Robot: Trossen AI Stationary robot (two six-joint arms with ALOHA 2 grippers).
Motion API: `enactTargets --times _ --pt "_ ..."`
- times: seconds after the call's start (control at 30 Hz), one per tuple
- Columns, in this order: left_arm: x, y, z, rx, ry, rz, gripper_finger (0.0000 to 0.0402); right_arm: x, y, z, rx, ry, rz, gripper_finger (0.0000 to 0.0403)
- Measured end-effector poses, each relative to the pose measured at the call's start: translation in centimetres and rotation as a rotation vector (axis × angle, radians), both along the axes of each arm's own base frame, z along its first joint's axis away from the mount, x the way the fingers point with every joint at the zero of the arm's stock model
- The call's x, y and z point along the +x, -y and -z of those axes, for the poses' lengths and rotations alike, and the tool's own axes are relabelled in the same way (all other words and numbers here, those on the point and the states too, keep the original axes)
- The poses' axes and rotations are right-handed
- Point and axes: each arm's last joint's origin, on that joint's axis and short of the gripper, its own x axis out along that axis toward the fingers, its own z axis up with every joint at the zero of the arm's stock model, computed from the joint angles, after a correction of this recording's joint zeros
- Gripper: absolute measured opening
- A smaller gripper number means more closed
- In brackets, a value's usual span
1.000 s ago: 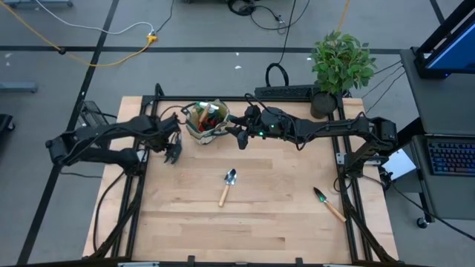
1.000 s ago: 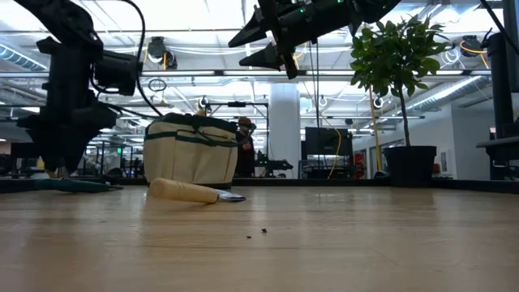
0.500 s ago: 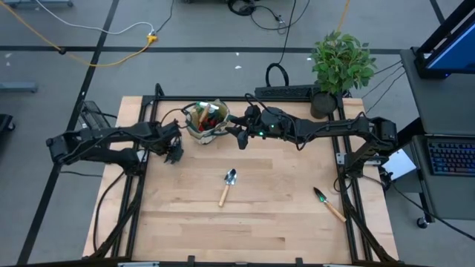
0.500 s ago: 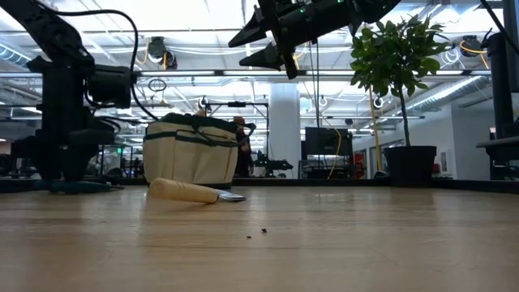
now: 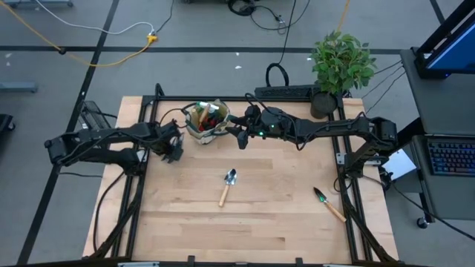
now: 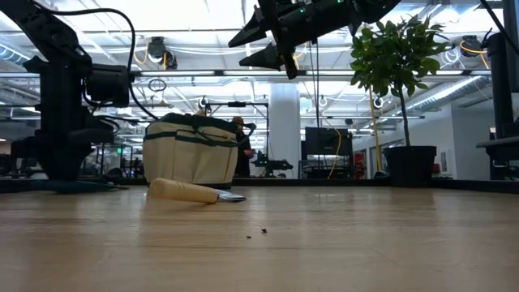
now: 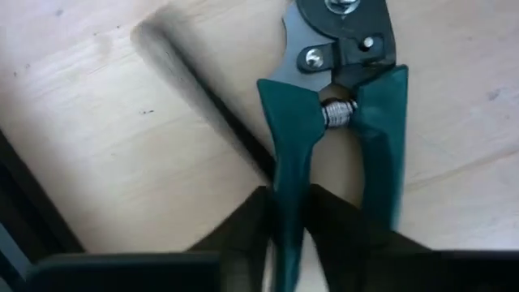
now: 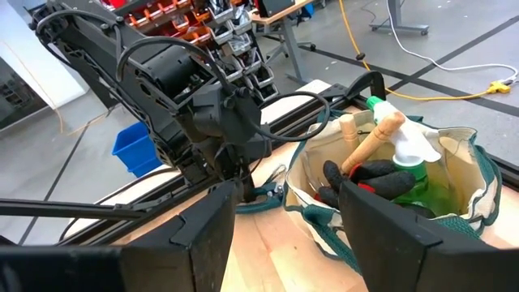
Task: Pick & Place Garden tools in Gardening bag
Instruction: Put the shear scissors into the gardening bag
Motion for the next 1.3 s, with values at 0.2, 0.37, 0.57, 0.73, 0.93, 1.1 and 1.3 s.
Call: enactTargets --times 0.2,0.37,0.57,0.73,0.93,1.1,1.3 --pt "-0.1 0.0 -0.2 0.008 0.015 0.008 0.0048 0.0 0.0 0.0 -0.001 0.003 0.001 0.0215" --pt "-0.1 0.0 -1.4 0.047 0.074 -0.005 0.0048 0.0 0.0 0.0 -0.003 0.004 0.001 0.0215" --pt "-0.1 0.0 -4.2 0.084 0.128 -0.028 0.0048 0.0 0.0 -0.1 -0.005 0.006 0.0 0.0215" --pt "-0.2 0.1 -7.1 0.093 0.134 -0.027 0.0048 0.0 0.0 -0.1 -0.01 0.009 -0.002 0.0215" --pt "-0.3 0.3 -11.7 0.081 0.235 0.025 0.0048 0.0 0.0 -0.1 -0.045 0.005 -0.011 0.0215" --pt "-0.3 0.7 -16.0 0.068 0.393 0.061 0.0048 0.1 -0.2 -0.4 -0.115 0.024 -0.085 0.0215" --pt "-0.5 0.9 -20.8 0.125 0.532 0.064 0.0048 0.3 -0.7 -1.4 -0.305 0.093 -0.183 0.0215"
